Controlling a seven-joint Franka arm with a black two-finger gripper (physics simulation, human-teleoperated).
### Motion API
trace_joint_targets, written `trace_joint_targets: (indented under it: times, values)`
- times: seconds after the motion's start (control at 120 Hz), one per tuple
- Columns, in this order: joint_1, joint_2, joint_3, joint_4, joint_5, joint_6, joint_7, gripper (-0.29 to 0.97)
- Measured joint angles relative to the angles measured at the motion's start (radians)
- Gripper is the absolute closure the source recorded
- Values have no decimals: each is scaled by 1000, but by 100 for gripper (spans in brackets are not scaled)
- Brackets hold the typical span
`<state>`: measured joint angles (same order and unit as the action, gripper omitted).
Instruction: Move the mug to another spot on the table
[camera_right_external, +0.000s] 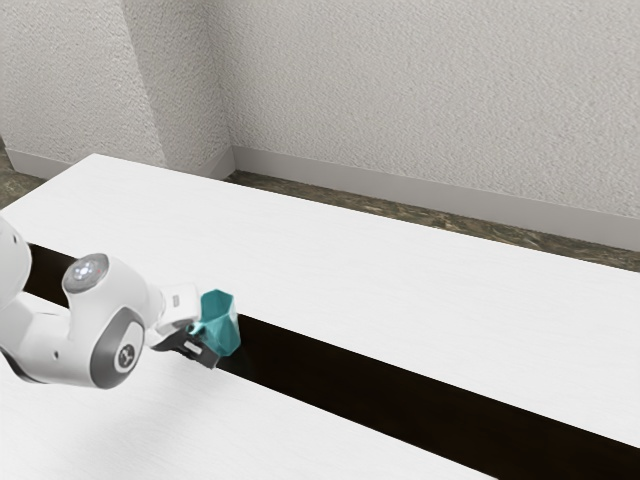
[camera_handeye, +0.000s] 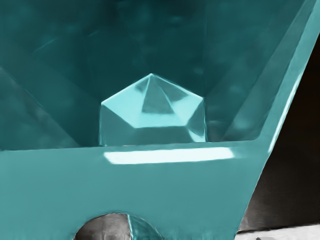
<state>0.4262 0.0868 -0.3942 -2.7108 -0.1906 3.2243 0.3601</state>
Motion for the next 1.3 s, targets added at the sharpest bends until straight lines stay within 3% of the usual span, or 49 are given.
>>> trace_joint_targets:
  times: [0.208, 0.442, 0.658, 0.875, 0.942, 1.05, 1.158, 1.3]
  values:
    - [39, -91, 0, -13, -1, -183, -31, 7]
    - [37, -219, 0, 107, 0, -620, -80, 2]
    - [34, -268, -6, 395, 31, -1020, -117, 1]
    - [26, -261, 2, 678, 83, -1270, -169, 0]
    - [-54, -224, 70, 795, 101, -1336, -189, 0]
    - [-293, -192, 286, 917, 137, -1422, -231, 0]
    - [-428, -151, 413, 997, 154, -1485, -268, 0]
    - [-484, -112, 470, 1060, 162, -1533, -312, 0]
